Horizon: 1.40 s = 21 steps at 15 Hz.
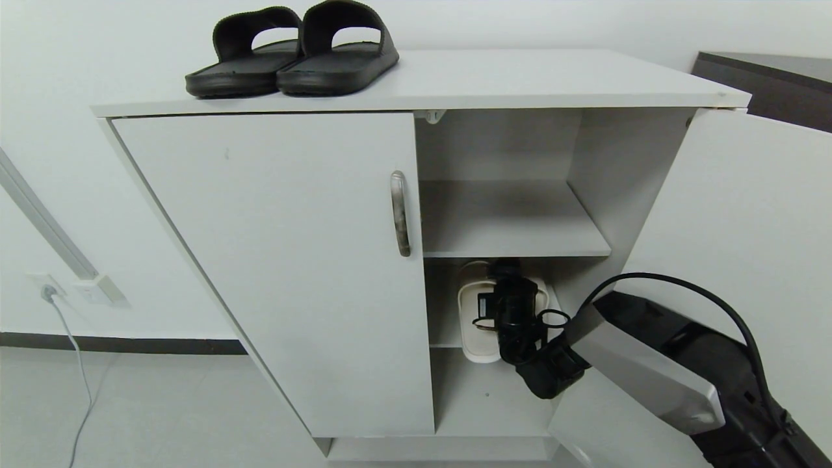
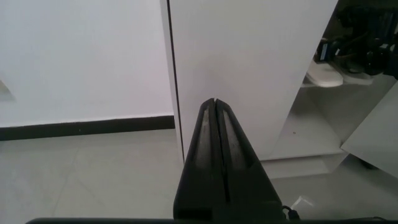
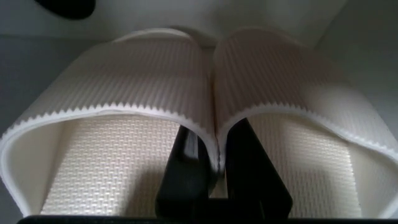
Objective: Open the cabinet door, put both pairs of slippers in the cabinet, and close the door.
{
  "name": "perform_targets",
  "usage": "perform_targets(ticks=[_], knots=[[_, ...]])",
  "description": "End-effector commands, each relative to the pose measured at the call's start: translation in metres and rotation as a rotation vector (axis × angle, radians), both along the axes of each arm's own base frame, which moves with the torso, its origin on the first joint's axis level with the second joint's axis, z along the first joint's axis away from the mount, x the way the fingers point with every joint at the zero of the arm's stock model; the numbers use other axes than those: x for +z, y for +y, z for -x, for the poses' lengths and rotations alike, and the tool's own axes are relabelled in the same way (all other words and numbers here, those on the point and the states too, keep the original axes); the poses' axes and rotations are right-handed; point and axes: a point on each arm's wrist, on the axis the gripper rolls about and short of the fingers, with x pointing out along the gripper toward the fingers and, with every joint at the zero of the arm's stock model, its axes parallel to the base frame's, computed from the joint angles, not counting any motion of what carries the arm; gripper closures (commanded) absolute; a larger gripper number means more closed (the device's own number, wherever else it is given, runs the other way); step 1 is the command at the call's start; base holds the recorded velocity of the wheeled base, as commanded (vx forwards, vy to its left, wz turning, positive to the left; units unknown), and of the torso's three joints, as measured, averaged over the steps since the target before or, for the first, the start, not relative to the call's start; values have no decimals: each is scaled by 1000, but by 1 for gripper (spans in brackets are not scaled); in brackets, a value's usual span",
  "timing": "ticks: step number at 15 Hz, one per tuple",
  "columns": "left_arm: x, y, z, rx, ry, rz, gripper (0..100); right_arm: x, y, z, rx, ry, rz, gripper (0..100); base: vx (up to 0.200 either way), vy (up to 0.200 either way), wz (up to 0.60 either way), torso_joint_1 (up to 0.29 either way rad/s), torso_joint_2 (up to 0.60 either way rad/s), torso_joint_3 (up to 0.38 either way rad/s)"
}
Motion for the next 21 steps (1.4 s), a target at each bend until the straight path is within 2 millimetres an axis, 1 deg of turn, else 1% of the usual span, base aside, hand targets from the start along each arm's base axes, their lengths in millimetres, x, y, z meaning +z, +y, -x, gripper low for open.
perform_targets(ticks=[1, 4, 9, 11, 12, 15, 17, 18, 21], knots=[[0, 0, 0, 1, 2, 0, 100, -4, 1, -12, -6, 0, -1, 100, 0, 0, 0, 0, 0, 0], [0, 0, 0, 1, 2, 1, 100, -9, 3, -19, -10, 1, 2, 100, 0, 0, 0, 0, 0, 0], [0, 0, 0, 1, 2, 1, 100, -17, 0, -22, -16, 15, 11, 100, 0, 0, 0, 0, 0, 0], [0, 0, 0, 1, 2, 1, 100, -17, -1, -23, -19, 13, 8, 100, 0, 0, 0, 0, 0, 0], [0, 0, 0, 1, 3, 1, 100, -18, -2, -23, -19, 15, 9, 0, 0, 0, 0, 0, 0, 0], [0, 0, 0, 1, 2, 1, 100, -20, -4, -19, -19, 34, 22, 0, 0, 0, 0, 0, 0, 0], [0, 0, 0, 1, 2, 3, 100, -7, -5, -6, -7, 39, 26, 0, 0, 0, 0, 0, 0, 0], [0, 0, 0, 1, 2, 3, 100, 3, -5, 4, 2, 24, 17, 0, 0, 0, 0, 0, 0, 0], [0, 0, 0, 1, 2, 3, 100, 28, -7, 39, 39, -3, -1, 0, 0, 0, 0, 0, 0, 0]])
